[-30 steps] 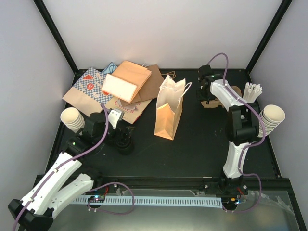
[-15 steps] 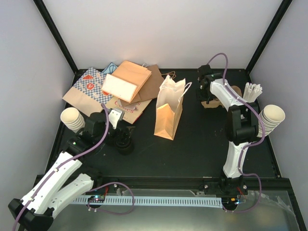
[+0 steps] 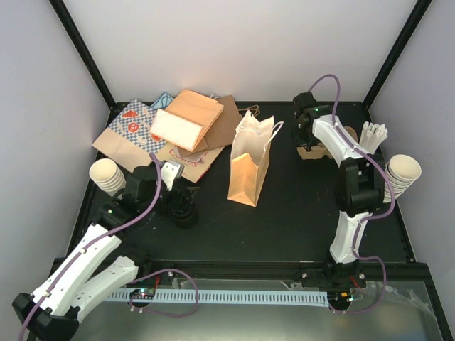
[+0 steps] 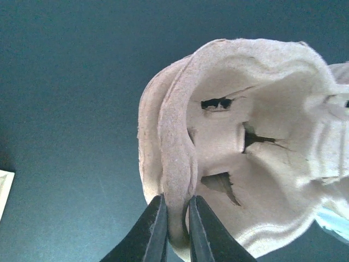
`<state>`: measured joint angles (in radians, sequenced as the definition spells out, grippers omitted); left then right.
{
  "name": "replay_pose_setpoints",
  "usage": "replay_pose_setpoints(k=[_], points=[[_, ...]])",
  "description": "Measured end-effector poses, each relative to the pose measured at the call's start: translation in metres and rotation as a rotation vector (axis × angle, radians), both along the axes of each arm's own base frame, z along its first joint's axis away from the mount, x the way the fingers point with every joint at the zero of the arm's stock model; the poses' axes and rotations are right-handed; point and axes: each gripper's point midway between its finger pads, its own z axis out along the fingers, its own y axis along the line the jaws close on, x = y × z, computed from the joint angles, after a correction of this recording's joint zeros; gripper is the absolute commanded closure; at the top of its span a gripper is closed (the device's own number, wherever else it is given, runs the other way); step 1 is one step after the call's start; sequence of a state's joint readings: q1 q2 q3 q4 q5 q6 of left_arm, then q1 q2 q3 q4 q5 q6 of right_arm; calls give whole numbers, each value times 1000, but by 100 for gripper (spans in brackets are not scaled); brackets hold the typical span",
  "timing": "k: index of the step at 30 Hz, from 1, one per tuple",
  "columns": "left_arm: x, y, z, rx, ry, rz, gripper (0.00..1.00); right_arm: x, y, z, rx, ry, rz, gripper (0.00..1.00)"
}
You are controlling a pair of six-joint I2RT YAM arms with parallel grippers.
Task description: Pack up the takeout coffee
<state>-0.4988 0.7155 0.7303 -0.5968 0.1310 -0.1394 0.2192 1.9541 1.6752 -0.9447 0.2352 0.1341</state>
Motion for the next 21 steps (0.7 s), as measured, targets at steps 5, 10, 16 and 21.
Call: replay_pose_setpoints(k=[5, 10, 16, 21], points=[[0, 0, 0, 0, 0, 0, 1, 1, -8, 22, -34, -56, -24, 86], [0, 0, 0, 0, 0, 0, 1, 6, -16, 57, -57, -146, -55, 86], [0, 0, 0, 0, 0, 0, 1, 7, -22, 89, -66, -224, -84, 87], [0, 0, 0, 1, 0, 0, 1, 6, -24, 98, -73, -243, -93, 87]])
